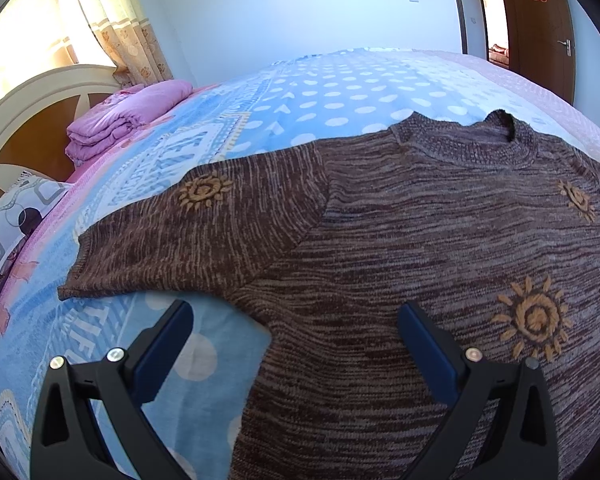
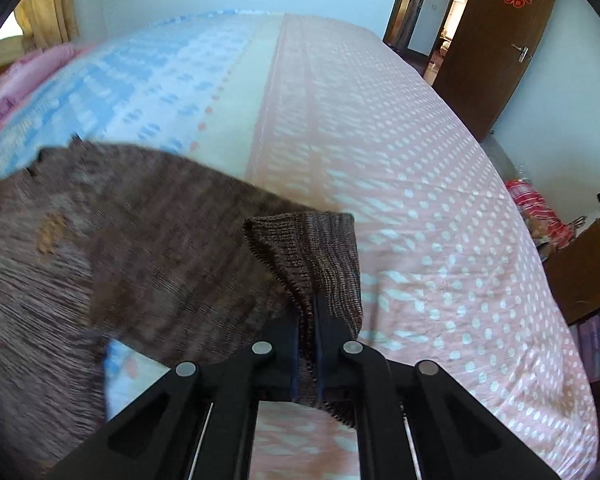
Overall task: Fold small clothes
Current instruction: 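Fold the held sleeve across the sweater body toward the collar, release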
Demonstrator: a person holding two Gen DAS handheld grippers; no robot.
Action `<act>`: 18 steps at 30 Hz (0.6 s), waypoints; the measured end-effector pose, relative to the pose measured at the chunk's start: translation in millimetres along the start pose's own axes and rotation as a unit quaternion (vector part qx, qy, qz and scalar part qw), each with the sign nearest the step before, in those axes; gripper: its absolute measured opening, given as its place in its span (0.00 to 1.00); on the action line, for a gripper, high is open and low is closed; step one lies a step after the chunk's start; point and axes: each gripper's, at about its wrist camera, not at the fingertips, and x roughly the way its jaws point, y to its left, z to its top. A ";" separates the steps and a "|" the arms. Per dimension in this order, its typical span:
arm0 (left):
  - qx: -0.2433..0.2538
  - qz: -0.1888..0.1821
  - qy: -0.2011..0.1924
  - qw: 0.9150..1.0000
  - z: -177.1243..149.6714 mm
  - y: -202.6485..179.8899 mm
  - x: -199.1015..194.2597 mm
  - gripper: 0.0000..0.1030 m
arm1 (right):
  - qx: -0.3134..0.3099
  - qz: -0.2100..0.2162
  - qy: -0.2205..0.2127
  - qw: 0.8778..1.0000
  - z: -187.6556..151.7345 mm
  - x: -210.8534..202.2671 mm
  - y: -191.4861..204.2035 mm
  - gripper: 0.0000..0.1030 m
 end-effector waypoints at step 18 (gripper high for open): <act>-0.018 -0.013 -0.007 1.000 -1.1 7.1 0.3 1.00 | -0.006 0.107 -0.082 0.991 68.4 -77.7 106.4 0.05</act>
